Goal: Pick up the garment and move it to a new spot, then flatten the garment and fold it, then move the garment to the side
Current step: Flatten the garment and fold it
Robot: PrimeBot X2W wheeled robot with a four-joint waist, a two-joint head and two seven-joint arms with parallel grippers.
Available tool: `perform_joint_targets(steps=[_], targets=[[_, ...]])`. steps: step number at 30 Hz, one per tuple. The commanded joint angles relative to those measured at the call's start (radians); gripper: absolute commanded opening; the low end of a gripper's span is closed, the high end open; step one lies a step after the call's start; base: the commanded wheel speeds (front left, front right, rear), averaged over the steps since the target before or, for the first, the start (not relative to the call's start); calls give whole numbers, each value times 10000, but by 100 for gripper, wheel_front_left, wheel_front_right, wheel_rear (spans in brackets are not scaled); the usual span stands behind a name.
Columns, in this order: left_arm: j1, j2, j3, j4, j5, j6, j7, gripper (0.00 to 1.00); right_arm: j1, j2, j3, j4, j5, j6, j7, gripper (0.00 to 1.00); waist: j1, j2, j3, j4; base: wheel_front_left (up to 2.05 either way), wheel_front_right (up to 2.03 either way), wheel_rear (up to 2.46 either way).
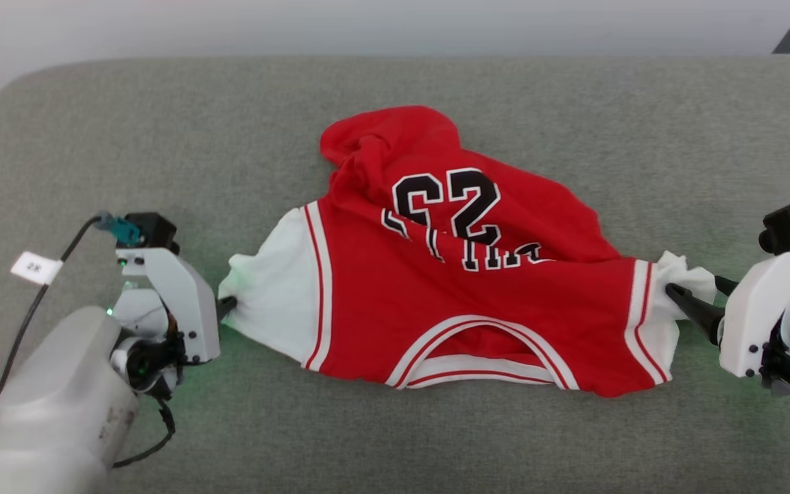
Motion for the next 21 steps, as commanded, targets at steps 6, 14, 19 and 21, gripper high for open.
perform_joint_targets(steps=[6, 14, 19, 21], targets=[[-19, -381, -262, 96, -68, -37, 13, 0, -656, 109, 623, 1098, 329, 1, 495, 100, 0, 0, 353, 263, 0, 0, 0], [-240, -338, -425, 170, -197, -29, 133, 0, -1342, -86, 1180, 1859, 770, -7, 479, 0, 0, 0, 394, 329, 0, 0, 0], [-763, 37, -403, -156, -264, -34, 337, 0, -1906, -134, 1114, 1547, 1751, -2, 435, 0, 0, 0, 83, 242, 0, 0, 0], [-1098, 218, -359, -357, -238, -38, 385, 0, -2099, -158, 1040, 1404, 2153, -2, 474, 0, 0, 0, -126, 216, 0, 0, 0]])
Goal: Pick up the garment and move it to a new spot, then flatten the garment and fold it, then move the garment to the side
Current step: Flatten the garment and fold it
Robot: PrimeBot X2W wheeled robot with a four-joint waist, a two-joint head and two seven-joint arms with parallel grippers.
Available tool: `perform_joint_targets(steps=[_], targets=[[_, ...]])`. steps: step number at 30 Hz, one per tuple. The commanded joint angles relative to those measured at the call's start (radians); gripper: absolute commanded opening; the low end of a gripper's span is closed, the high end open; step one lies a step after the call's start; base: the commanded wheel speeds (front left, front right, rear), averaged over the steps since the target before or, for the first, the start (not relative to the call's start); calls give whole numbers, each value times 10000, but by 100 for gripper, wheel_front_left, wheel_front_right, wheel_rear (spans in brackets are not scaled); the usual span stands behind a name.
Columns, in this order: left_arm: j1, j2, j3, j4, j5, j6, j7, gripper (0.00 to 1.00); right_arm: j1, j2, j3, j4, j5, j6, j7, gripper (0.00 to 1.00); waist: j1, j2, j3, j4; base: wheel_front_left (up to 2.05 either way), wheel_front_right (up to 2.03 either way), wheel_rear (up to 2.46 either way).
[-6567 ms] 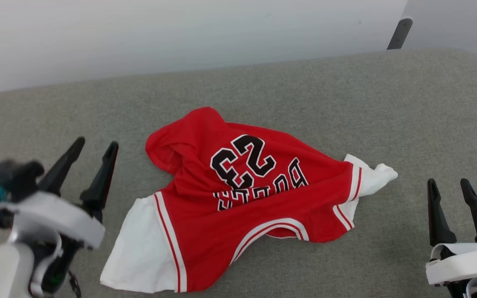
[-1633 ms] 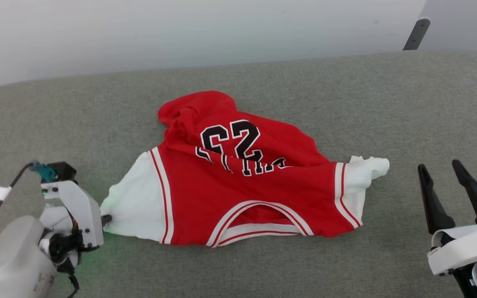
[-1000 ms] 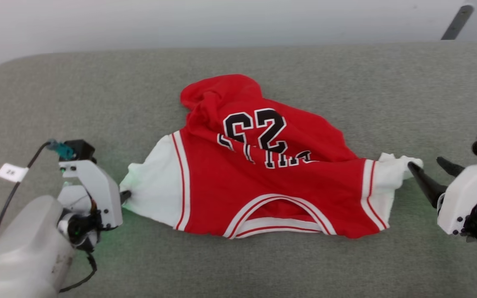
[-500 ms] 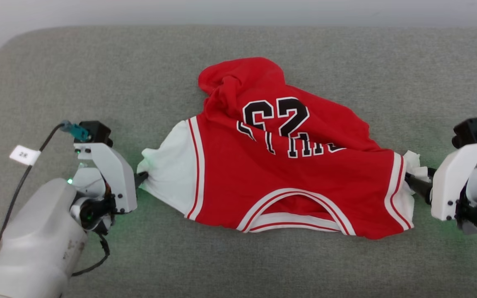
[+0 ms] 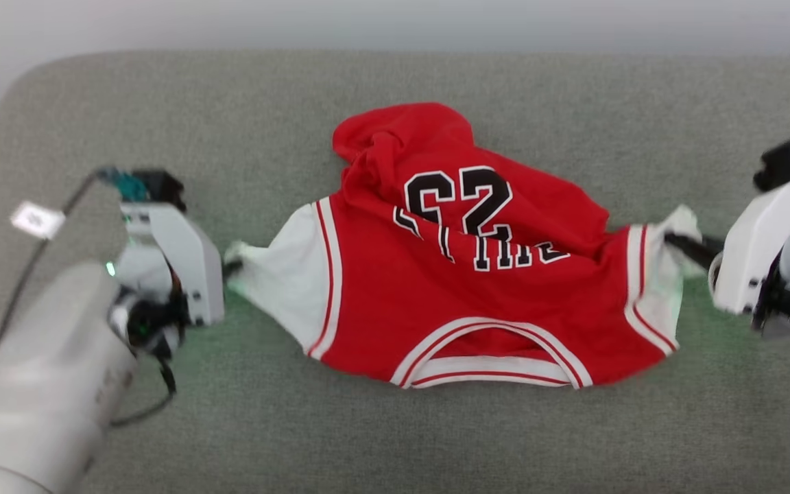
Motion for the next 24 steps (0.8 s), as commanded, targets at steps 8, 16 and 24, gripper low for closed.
perform_joint_targets(steps=[8, 16, 24], targets=[[-1721, 590, 98, -1017, 397, 69, 282, 0, -1368, -256, 72, -606, 828, -6, -508, 0, 0, -1, -1288, -110, 0, 0, 0], [-3462, 716, 156, -1586, 990, 260, 204, 0, -3130, 93, 458, -241, 948, -6, -1745, 0, 0, -1, -2402, -186, 0, 0, 0], [-5032, 703, 341, -1356, 1546, 342, -443, 0, -5298, 688, 632, 1097, 577, -6, -3348, 0, 0, -1, -2819, -318, 0, 0, 0]])
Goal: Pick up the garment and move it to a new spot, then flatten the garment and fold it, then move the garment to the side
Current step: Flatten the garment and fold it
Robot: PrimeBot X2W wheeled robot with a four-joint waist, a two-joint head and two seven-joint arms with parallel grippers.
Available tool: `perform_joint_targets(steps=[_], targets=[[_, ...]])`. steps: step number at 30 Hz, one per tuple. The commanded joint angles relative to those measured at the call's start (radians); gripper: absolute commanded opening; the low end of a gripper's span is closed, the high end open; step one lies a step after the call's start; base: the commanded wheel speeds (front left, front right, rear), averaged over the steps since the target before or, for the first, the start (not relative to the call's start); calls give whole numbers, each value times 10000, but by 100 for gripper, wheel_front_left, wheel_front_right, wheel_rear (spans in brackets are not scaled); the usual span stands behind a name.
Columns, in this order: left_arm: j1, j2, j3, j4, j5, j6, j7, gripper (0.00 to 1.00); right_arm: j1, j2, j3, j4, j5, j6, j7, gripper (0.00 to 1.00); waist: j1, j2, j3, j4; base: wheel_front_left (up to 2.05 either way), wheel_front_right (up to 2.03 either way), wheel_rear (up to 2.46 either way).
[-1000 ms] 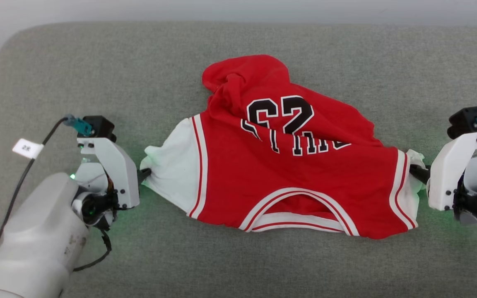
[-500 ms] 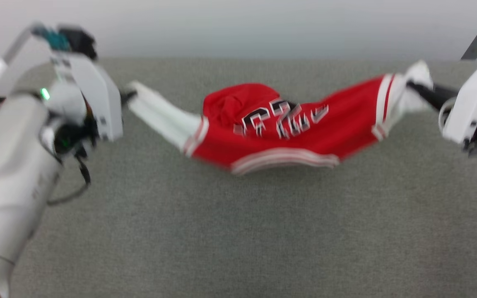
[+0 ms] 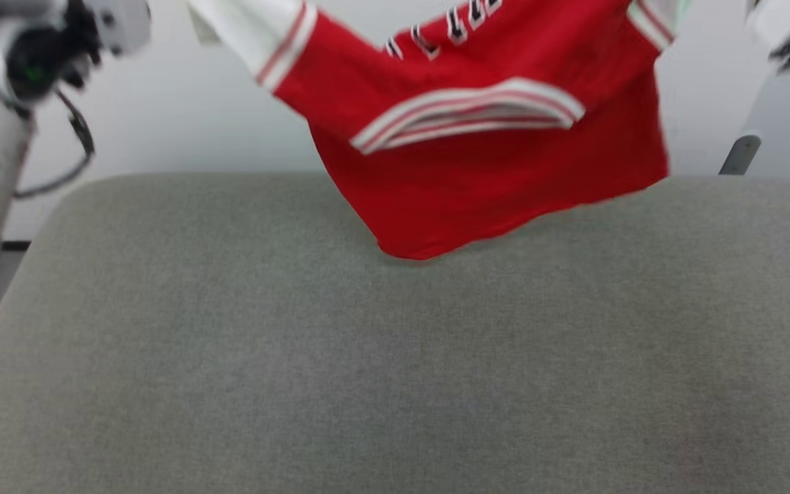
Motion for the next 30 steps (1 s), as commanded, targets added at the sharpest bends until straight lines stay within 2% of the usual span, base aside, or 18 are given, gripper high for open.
perform_joint_targets(steps=[1, 9, 14, 20, 24, 27, 30], targets=[[-292, -24, 48, 115, 145, 43, -160, 0, -376, 78, 60, 353, -128, -6, -239, 0, 0, 0, -160, -77, 0, 0, 0], [-1221, -102, 26, 508, 475, 3, -582, 0, -1364, 122, 393, 1379, -115, -6, -668, 0, 0, 0, -90, -49, 0, 0, 0], [-1582, -111, -9, 559, 599, -56, -744, 0, -1654, -30, 347, 1710, 131, -6, -657, 0, 0, 0, 443, -3, 0, 0, 0], [-2018, -77, -7, 506, 864, 117, -1158, 0, -2182, -288, 62, 2172, -179, -6, -1147, 0, 0, 0, 1975, 16, 0, 0, 0], [-2380, -305, 70, 636, 1068, 356, -1824, 0, -2698, -251, -62, 2672, -780, -6, -1803, 0, 0, 0, 3318, 57, 0, 0, 0], [-2742, -552, 126, 880, 1236, 428, -2485, 0, -3195, -89, -115, 3007, -1315, -6, -2633, 0, 0, 0, 4318, 35, 0, 0, 0], [-3364, -880, 277, 1122, 1402, 376, -3535, 0, -3805, 111, -253, 3395, -1856, -6, -3937, 0, 0, 0, 5191, 59, 0, 0, 0]])
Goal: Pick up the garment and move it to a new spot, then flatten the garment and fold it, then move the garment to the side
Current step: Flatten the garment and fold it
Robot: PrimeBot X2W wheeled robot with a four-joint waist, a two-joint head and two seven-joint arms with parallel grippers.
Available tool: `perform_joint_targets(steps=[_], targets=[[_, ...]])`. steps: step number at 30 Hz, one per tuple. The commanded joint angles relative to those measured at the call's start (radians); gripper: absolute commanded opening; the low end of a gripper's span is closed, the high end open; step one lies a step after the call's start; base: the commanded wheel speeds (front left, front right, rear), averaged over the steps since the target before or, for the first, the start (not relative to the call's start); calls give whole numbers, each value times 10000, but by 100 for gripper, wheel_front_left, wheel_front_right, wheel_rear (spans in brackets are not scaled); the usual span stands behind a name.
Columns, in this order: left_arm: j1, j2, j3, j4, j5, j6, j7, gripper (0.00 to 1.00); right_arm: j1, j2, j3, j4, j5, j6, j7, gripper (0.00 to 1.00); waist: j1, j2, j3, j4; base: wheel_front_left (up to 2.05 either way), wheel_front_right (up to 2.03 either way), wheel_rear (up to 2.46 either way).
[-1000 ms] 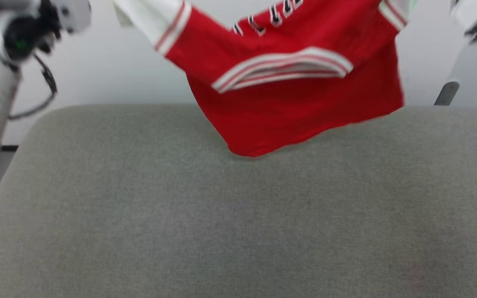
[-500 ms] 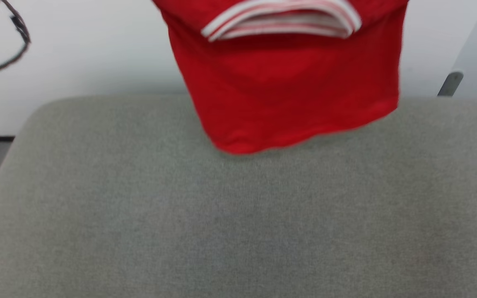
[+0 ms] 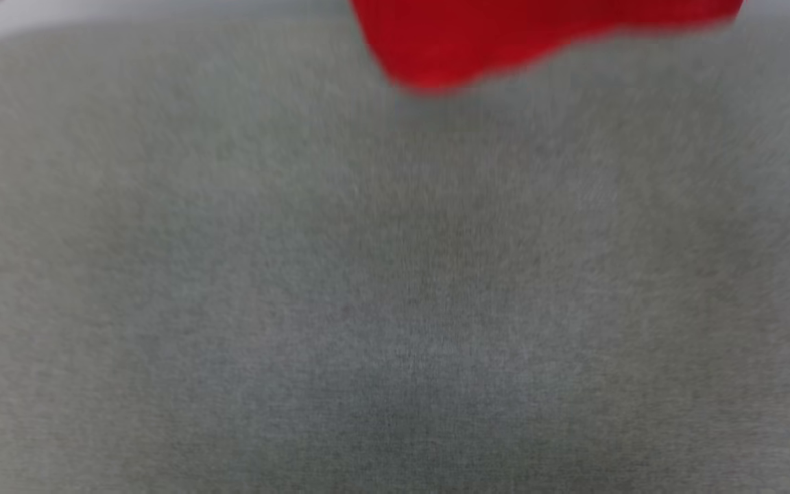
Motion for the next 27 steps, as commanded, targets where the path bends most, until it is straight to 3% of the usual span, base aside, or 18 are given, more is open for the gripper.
perform_joint_targets(steps=[1, 5, 11, 17, 27], targets=[[-391, -98, 109, 51, 87, 48, -337, 0, -235, 37, -11, 63, -269, -6, -385, 0, 0, 0, 2093, 62, 0, 0, 0], [-1096, -430, 285, 246, 385, -14, -2018, 0, -717, 230, 103, 437, -872, -6, -1569, 0, 0, 0, 2981, 241, 0, 0, 0], [-1004, -841, 293, 827, 252, -406, -3160, 0, -529, 199, 528, 888, -894, -6, -1815, 0, 0, 0, 3795, 684, 0, 0, 0], [-142, -1101, 199, 1265, -105, -590, -3408, 0, 210, -65, 1037, 665, -179, -6, -1625, 0, 0, 0, 3591, 999, 0, 0, 0], [2094, -1010, -71, 1336, -1219, -674, -2112, 0, 2254, -958, 1329, -527, 1922, -6, -153, 0, 0, 0, 2391, 1225, 0, 0, 0]])
